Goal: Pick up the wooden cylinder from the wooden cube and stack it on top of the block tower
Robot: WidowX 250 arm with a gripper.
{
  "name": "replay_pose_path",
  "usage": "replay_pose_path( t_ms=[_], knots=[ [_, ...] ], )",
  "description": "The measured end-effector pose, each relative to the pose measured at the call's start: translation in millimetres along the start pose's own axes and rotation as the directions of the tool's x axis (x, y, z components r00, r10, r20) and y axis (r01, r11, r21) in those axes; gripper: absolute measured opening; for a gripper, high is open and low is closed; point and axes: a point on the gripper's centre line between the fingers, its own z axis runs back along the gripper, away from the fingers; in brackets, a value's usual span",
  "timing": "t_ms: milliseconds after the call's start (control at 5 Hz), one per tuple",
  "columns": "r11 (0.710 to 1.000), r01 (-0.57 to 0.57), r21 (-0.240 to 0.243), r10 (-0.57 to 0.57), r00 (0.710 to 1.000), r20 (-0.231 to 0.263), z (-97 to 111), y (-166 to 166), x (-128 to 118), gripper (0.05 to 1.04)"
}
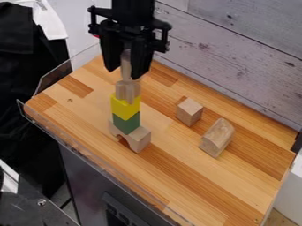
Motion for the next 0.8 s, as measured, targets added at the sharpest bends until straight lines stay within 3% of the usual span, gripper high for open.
replay_pose_path(
  t_ms=[800],
  knots=[
    [1.000, -0.024, -0.014, 0.024, 1.000, -0.009, -5.8, 4.4, -1.5, 0.513]
  ],
)
